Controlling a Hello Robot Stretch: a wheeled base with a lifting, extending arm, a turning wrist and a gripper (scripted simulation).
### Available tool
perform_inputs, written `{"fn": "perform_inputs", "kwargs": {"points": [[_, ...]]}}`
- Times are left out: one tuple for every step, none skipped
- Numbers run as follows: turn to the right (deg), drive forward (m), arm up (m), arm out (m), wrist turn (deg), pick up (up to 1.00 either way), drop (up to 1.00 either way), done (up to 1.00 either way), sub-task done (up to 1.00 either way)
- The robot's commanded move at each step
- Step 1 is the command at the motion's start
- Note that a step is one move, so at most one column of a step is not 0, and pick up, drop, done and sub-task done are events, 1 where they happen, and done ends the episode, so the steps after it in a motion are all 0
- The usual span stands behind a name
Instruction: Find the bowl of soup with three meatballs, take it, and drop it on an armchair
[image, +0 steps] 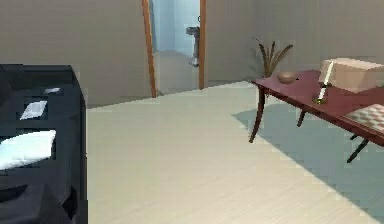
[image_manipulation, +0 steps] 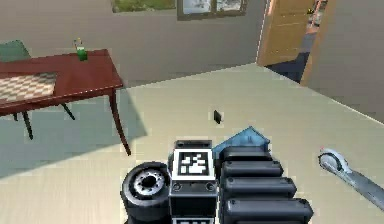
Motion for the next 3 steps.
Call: {"fn": "perform_inputs", "kwargs": {"points": [[0.0,1.00,0.00,0.00,0.0,0.00,0.00,0.00,0.00],[-3.0,0.00,0.00,0.00,0.0,0.00,0.00,0.00,0.00],[0.0,1.00,0.00,0.00,0.0,0.00,0.00,0.00,0.00]]}}
